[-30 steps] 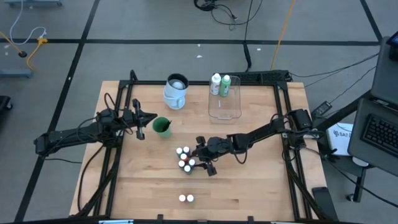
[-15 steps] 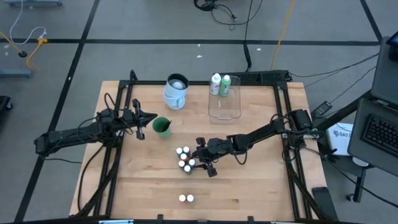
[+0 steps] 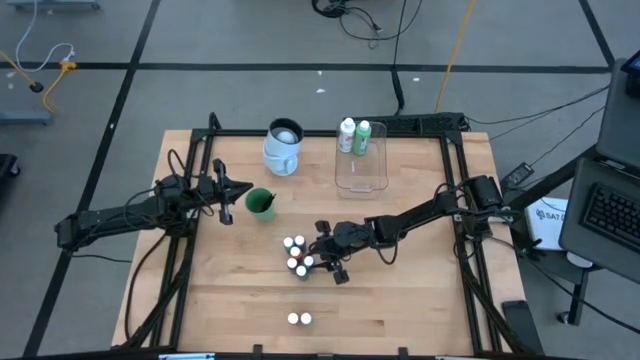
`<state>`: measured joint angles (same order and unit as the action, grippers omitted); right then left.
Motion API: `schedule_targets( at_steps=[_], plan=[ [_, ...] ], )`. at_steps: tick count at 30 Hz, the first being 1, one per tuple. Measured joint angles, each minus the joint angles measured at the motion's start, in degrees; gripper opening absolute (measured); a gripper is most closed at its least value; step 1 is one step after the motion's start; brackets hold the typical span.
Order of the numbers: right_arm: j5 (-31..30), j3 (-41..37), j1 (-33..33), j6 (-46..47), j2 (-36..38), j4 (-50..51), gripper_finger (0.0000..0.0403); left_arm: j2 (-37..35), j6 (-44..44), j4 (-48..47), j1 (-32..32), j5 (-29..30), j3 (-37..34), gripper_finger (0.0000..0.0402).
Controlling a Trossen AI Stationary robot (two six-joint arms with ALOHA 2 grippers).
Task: Pick & Place Paint Supplies
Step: Put the purple paint bottle into the transparent bin
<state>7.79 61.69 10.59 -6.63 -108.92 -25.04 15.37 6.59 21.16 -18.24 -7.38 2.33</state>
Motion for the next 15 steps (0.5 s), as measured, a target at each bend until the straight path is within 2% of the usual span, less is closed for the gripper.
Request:
schedule_targets(
  at_steps=[6,15],
  plan=[
    [0.02,0.00,-0.02,0.04,0.00,-0.25,0.0108,0.00,0.02,-0.11,-0.02,0.00,0.00,0.0019],
    [-0.20,-0.08,-0.02,0.03,1.31,0.71,0.0121,0.00,0.25,-0.75,-0.04,0.00,0.00,0.0019]
  ],
)
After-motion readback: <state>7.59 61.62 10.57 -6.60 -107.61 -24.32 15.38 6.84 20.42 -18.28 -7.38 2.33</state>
